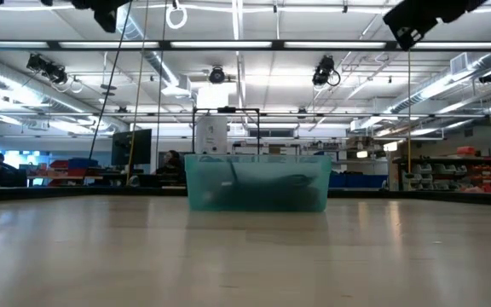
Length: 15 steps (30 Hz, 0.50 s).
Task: Pick and place USB-C Cables
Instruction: Return to Home Position
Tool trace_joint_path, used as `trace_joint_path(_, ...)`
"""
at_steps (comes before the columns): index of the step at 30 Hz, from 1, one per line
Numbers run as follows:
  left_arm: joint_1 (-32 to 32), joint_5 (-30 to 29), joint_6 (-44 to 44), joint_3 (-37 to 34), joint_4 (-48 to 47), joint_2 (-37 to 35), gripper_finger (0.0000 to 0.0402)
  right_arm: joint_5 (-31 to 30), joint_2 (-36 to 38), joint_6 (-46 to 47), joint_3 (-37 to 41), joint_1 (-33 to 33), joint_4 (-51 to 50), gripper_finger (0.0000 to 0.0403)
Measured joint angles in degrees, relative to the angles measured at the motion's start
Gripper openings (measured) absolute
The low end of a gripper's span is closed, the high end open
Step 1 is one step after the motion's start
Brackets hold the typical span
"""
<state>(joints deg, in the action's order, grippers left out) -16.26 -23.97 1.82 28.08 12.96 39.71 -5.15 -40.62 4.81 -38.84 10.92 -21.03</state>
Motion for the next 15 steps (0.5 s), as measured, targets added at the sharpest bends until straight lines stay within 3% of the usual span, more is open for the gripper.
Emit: trace_joint_path(15,0.01,0.04,-0.97,-9.48,1.06,-10.78,0.0004,-0.01,16.62,3.21,13.92,-0.02,4.55,0.0002)
